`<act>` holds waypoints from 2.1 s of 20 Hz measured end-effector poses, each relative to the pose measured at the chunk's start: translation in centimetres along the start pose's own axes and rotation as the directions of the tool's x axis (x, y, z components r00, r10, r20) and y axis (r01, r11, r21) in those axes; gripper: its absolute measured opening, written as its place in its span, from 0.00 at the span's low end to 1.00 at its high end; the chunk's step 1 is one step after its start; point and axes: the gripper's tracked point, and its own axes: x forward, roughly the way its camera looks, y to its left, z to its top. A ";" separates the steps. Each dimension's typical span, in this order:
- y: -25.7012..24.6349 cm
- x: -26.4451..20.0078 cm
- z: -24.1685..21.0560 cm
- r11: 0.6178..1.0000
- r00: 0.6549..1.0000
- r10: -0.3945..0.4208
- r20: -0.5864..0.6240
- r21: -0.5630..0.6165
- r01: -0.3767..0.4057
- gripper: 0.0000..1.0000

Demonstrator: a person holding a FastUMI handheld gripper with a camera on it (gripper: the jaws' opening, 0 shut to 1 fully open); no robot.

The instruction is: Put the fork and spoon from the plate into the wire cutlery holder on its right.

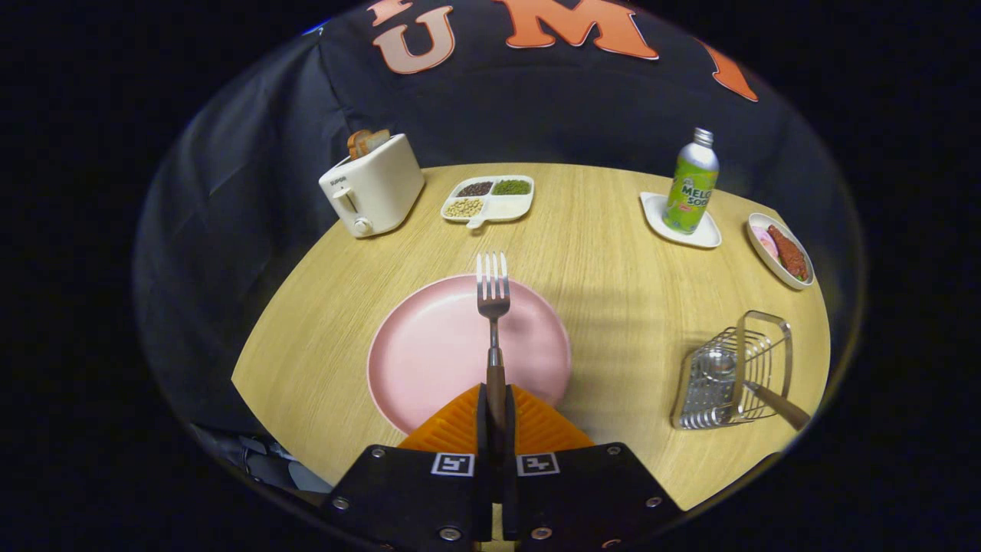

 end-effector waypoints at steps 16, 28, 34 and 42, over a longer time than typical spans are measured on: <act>-16.1 -10.9 -1.0 0.956 0.958 -0.272 -0.094 0.086 0.280 0.06; -17.7 -11.8 -1.9 0.942 0.917 -0.324 -0.234 0.007 0.335 0.07; -16.8 -11.1 -2.0 0.953 0.922 -0.293 -0.251 0.004 0.304 0.09; -16.5 -10.8 -0.1 0.957 0.937 -0.275 -0.214 0.027 0.287 0.09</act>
